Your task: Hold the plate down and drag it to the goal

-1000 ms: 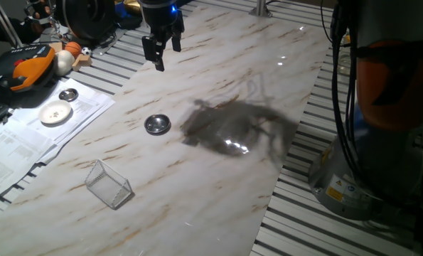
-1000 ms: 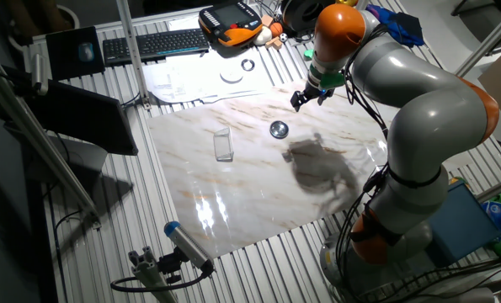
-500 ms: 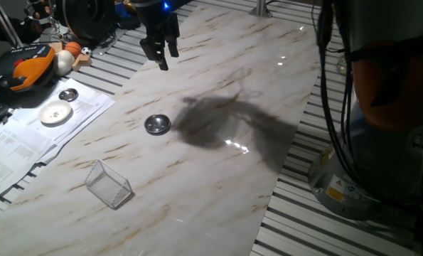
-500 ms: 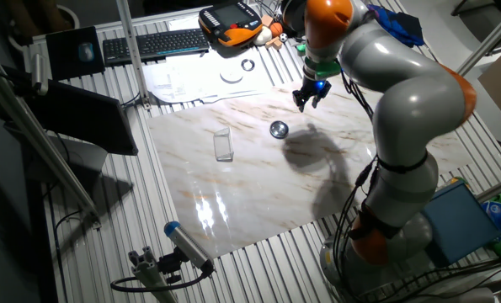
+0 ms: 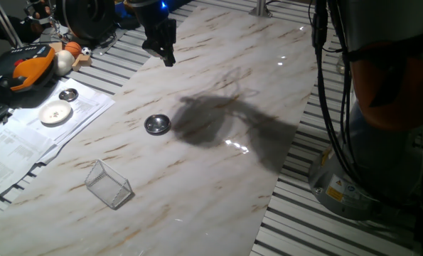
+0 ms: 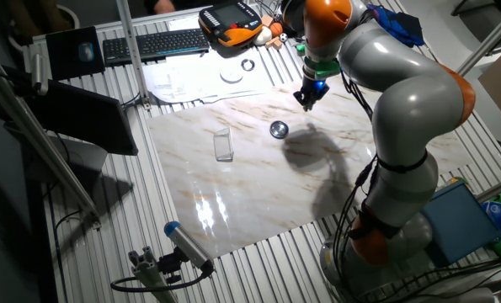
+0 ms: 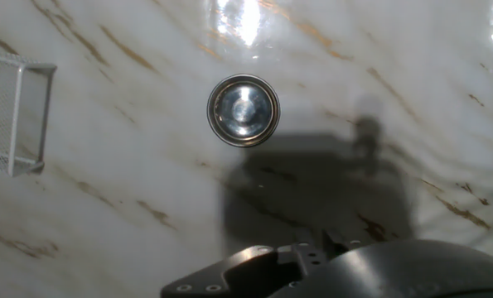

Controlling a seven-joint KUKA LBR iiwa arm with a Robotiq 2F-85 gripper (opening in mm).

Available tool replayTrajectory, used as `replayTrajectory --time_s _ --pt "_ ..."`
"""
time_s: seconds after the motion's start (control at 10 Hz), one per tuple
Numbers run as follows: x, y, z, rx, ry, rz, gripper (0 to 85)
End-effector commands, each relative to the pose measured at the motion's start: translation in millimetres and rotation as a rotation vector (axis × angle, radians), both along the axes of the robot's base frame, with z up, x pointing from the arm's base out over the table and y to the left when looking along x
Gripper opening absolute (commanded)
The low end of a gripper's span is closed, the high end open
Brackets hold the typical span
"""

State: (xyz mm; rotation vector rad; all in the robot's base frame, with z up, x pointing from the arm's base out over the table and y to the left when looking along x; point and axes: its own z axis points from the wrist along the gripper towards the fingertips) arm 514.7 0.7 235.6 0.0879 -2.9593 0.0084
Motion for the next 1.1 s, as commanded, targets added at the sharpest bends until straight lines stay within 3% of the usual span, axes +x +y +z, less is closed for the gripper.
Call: replayTrajectory --time_s 0.0,0.9,1.0 --pt "0.0 0.0 0.1 0.001 0.001 0.005 0.0" --pt "0.0 0.0 0.1 0.0 0.004 0.001 0.0" --pt "0.0 0.0 0.1 -0.002 -0.031 -0.03 0.0"
